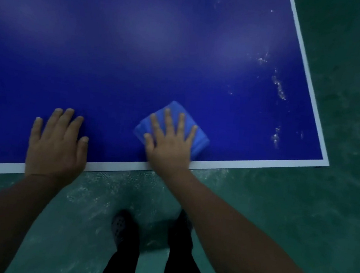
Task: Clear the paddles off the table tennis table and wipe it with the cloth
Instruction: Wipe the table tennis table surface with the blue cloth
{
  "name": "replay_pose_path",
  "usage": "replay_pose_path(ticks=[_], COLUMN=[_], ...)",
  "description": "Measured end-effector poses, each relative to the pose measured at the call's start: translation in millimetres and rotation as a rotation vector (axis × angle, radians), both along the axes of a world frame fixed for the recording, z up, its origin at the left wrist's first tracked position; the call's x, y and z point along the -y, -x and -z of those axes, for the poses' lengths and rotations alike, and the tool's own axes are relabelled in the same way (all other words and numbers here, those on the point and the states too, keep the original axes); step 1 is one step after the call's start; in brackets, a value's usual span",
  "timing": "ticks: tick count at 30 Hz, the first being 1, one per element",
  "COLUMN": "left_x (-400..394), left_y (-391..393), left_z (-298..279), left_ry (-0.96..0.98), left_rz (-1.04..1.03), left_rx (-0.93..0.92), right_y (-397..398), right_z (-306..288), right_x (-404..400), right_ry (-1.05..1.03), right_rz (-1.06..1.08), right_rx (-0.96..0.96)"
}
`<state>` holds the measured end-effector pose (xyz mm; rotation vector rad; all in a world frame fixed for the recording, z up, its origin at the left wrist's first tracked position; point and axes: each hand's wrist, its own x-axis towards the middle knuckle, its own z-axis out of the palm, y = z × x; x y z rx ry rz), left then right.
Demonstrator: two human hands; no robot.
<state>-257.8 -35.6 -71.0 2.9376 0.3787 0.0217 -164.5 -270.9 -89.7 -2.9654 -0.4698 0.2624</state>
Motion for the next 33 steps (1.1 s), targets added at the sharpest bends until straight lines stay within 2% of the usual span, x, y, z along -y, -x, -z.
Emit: replay_pose_path(ticks=[2, 3, 9, 11, 13, 15, 17, 19, 20, 24, 26, 28, 31, 33], left_x=[20.8, 37.0, 181.6, 230.9, 272.2, 300.6, 312.7, 313.3, 312.2, 312.9, 314.4, 315.5, 316.0, 317.0], left_y=[-1.3, -3.9, -46.9, -62.4, -75.0, -84.7, -89.3, -90.1, -90.1, -90.4, -91.1, -90.8, -91.3, -91.6], left_z=[-7.1, -10.8, -13.2, -7.7, 0.0, 9.6, 20.5, 29.7, 32.4, 33.1, 32.2, 31.4, 30.5, 30.7], left_ry=[0.031, 0.055, 0.212, 0.218, 0.183, 0.149, 0.098, 0.029, 0.002, -0.025, -0.023, -0.023, -0.028, -0.033], left_rz=[-0.028, -0.021, 0.063, 0.144, 0.234, 0.250, 0.208, 0.197, 0.208, 0.228, 0.226, 0.221, 0.214, 0.219], left_rx=[0.042, 0.052, 0.064, 0.062, 0.064, 0.052, 0.033, 0.017, 0.008, -0.015, -0.020, -0.031, -0.043, -0.037], right_y=[-12.6, -26.1, -103.6, -117.8, -121.6, -106.4, -81.0, -90.0, -105.2, -166.6, -161.5, -131.6, -97.7, -127.5], right_z=[1.6, 3.2, -1.0, -1.6, -0.7, 2.4, 7.9, 9.0, 9.8, 1.9, 1.8, 5.2, 7.3, 5.3], right_x=[25.9, 52.8, 259.6, 285.4, 278.3, 256.5, 245.9, 270.6, 291.7, 371.1, 369.9, 350.0, 349.0, 377.5], right_ry=[-0.032, -0.028, 0.108, 0.073, 0.062, 0.037, 0.031, 0.031, 0.045, 0.101, 0.087, 0.086, 0.091, 0.104], right_rz=[-0.172, -0.163, 0.380, 0.512, 0.560, 0.418, 0.099, -0.053, -0.007, 0.410, 0.461, 0.328, -0.062, -0.105], right_rx=[-0.009, 0.002, -0.019, -0.031, -0.021, 0.002, 0.023, 0.038, 0.051, -0.002, 0.013, 0.022, -0.003, -0.005])
